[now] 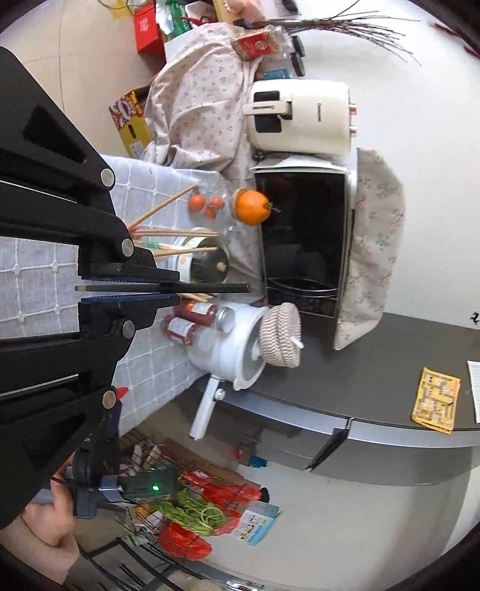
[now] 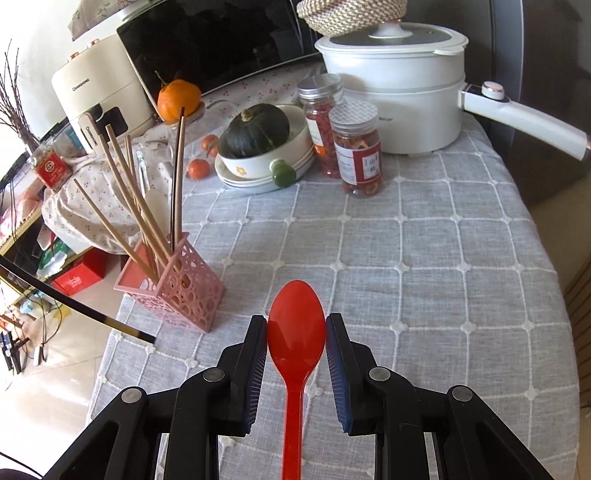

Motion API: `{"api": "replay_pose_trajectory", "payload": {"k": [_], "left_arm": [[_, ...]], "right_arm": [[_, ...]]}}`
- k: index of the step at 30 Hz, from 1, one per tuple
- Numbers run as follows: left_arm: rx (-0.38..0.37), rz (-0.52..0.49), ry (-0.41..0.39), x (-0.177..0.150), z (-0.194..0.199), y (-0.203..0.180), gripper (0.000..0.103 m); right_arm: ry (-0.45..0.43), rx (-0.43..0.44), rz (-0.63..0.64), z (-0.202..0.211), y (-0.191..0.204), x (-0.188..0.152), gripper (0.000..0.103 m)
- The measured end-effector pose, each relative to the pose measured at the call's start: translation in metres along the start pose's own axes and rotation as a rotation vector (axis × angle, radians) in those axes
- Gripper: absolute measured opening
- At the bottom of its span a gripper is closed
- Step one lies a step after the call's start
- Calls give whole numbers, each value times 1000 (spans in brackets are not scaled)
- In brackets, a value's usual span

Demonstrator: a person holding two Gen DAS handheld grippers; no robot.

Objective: Organize utensils
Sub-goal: 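Drop the black chopstick into the pink holder with left tool while right tool lifts the red spoon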

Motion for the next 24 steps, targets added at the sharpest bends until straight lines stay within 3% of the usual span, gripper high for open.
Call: {"api": "replay_pose_trajectory", "payload": {"k": [5, 11, 18, 24], "left_arm": [[34, 7, -59, 21, -1, 13, 5], [59, 37, -69, 8, -39, 33, 5], [4, 174, 110, -20, -101, 58, 5], [-6, 225, 149, -35, -135, 73, 7]], "right_arm": [[-4, 3, 6, -6, 7, 3, 29], [-15, 5, 13, -12, 15, 5, 29], [-49, 10, -4, -18, 22, 11, 29], [-126, 17, 23, -15, 43, 21, 29]]}}
Point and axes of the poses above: each gripper's, at about its wrist camera, not at the fingertips, and z roughly against the way its jaws point, y to its left, x to its top, the point moved 10 cm from there along -z, roughly the way its jaws point, and after that the axes turned 4 degrees about y, right-handed, at the moved point
